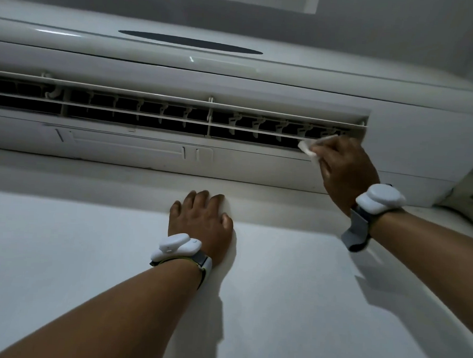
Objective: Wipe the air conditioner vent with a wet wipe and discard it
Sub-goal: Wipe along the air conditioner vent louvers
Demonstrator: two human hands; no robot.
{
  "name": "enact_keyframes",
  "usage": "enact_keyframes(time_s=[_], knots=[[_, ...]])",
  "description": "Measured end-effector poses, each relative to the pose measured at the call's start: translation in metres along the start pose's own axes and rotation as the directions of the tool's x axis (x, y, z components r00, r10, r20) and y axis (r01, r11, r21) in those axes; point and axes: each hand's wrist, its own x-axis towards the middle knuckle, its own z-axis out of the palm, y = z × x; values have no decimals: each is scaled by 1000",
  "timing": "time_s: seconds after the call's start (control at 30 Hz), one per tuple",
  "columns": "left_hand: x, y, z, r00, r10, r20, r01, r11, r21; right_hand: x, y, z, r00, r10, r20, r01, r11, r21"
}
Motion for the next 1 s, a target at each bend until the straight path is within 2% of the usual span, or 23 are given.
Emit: enact_keyframes(time_s=[0.13, 0.43, 0.73, 1.0], knots=[[0, 0, -2, 1000, -2, 20, 2, 1000, -21, -4, 7, 8, 998, -9, 68, 12, 999, -45], [1, 0, -1, 1000, -2, 21, 3, 999, -41, -9, -4, 37, 982, 157, -102, -160, 987, -22], [7, -28, 2, 996, 93, 1, -92, 992, -81, 22, -74, 57, 981, 187, 54, -189, 982, 28], [7, -31, 2, 995, 94, -26, -97, 987, -126, 54, -137, 76, 989, 122, 77, -127, 990, 63]])
